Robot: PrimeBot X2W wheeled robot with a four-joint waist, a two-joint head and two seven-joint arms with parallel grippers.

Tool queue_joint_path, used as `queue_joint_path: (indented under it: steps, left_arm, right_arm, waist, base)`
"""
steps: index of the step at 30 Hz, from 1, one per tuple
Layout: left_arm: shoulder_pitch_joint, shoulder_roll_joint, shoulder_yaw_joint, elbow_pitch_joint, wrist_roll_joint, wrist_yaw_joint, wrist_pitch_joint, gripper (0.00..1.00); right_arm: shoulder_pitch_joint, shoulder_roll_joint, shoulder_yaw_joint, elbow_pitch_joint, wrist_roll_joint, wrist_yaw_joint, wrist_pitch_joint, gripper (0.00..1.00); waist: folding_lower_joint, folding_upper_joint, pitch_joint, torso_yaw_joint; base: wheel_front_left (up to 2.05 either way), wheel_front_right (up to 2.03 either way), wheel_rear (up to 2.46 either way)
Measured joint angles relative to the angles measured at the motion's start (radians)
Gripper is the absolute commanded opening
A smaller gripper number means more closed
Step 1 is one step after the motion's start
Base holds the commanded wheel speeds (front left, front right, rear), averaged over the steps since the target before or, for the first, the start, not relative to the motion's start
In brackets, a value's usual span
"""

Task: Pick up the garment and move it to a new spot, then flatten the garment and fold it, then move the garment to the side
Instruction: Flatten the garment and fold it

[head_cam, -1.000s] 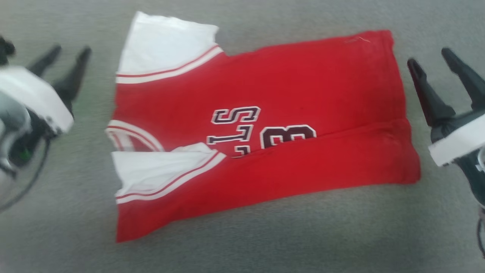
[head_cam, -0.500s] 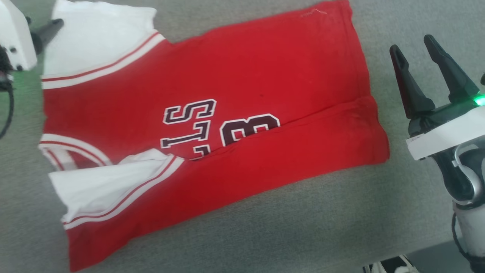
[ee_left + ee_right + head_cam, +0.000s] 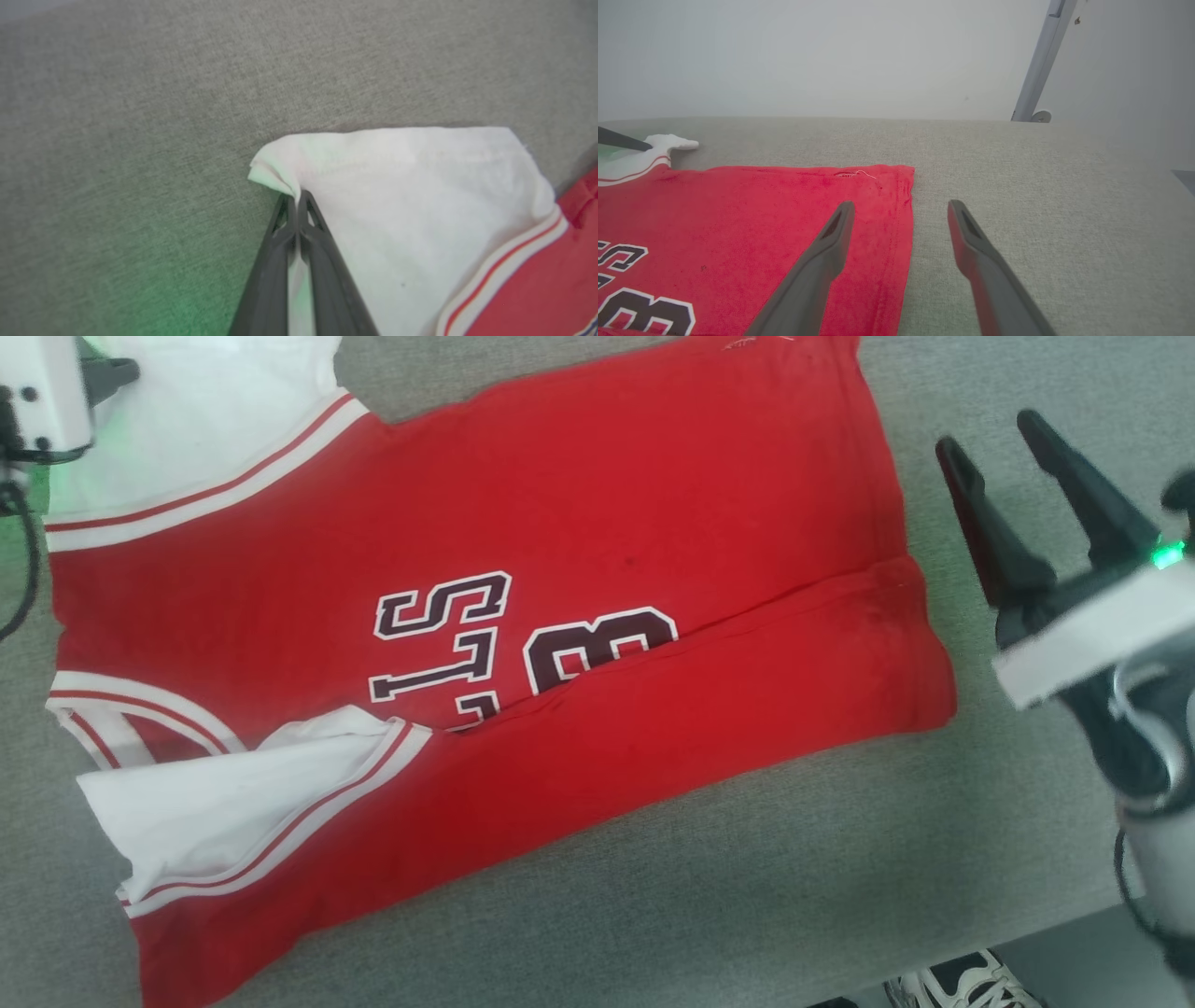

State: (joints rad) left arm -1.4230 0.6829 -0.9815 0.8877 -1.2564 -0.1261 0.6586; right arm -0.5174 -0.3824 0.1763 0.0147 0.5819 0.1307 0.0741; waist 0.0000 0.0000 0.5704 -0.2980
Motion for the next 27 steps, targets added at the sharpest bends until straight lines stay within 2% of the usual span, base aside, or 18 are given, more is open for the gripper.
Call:
queue_joint_path:
  steps: [6, 10, 15, 22, 26, 27]
  left_arm:
    - [-0.007, -0.019, -0.009, -0.017, -0.001, -0.002, -0.018, 0.00]
    - [-0.007, -0.035, -0.012, -0.041, -0.011, -0.002, -0.045, 0.00]
    - [-0.017, -0.064, -0.021, -0.062, -0.029, -0.002, -0.062, 0.00]
    - [-0.039, -0.086, -0.039, -0.095, -0.039, -0.002, -0.082, 0.00]
    - [-0.043, -0.092, -0.049, -0.114, -0.048, -0.002, -0.097, 0.00]
    - [-0.044, -0.093, -0.051, -0.118, -0.053, -0.002, -0.099, 0.00]
  right_arm:
    - [-0.152, -0.044, 0.069, 0.084, 0.051, 0.000, 0.198, 1.00]
    - [-0.314, -0.076, 0.114, 0.207, 0.065, 0.000, 0.340, 1.00]
    - [-0.448, -0.086, 0.180, 0.346, 0.104, 0.000, 0.500, 1.00]
    - [-0.568, -0.093, 0.232, 0.510, 0.116, 0.000, 0.599, 1.00]
    - [-0.610, -0.091, 0.248, 0.562, 0.130, 0.000, 0.621, 1.00]
    - [-0.616, -0.092, 0.253, 0.570, 0.133, 0.000, 0.621, 0.81]
  waist:
    - [0.0000, 0.0000, 0.007, 0.022]
    - [0.0000, 0.0000, 0.017, 0.051]
    - [0.0000, 0.0000, 0.031, 0.091]
    - [0.0000, 0.0000, 0.059, 0.134]
    - [0.0000, 0.0000, 0.068, 0.151]
    - [0.0000, 0.0000, 0.069, 0.154]
  base:
    - [0.00, 0.00, 0.00]
    - [0.00, 0.00, 0.00]
    - [0.00, 0.00, 0.00]
    - [0.00, 0.00, 0.00]
    - [0.00, 0.00, 0.00]
    - [0.00, 0.00, 0.00]
